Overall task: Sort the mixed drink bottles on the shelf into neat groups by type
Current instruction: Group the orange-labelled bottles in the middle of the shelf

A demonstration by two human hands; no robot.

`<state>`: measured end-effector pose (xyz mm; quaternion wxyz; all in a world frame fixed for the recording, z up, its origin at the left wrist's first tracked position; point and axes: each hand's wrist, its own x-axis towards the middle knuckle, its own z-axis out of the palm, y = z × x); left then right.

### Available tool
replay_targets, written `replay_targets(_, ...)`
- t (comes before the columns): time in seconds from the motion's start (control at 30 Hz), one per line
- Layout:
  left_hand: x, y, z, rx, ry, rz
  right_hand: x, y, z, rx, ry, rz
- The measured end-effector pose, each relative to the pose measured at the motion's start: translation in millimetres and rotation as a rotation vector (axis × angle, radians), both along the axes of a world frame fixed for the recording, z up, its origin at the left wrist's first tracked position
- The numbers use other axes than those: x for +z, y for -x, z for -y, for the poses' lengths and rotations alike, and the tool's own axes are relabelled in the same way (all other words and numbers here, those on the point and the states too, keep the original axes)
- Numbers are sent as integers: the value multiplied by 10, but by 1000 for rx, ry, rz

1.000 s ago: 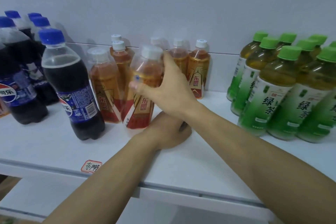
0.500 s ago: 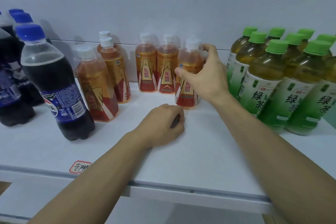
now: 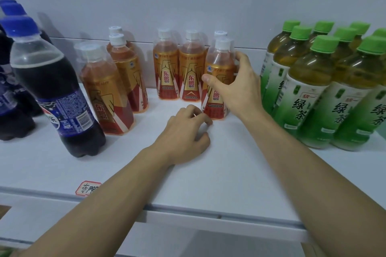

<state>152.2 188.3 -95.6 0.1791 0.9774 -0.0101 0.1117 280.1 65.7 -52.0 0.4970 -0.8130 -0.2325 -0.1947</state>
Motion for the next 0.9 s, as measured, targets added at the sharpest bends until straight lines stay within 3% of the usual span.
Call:
replay_targets(0.1, 18, 2, -14, -3, 14, -20, -41, 81, 53, -4, -23, 42)
replay_targets(0.3, 87, 236, -229, 33, -84, -114, 139, 460, 89, 12, -183, 528)
replay_targets(0.47, 112, 596, -479, -68, -87, -160, 344, 844, -382, 359, 79, 398)
replay_targets(0.57, 41, 741, -448, -32, -79, -62, 585, 976, -906, 499, 200, 349)
replay_targets(0.73, 15, 819, -421, 7, -30, -6, 711, 1109, -1546, 497, 336, 322)
replay_targets(0.9, 24, 810, -418, 7, -40, 27, 673, 1109, -1467, 498, 212, 277)
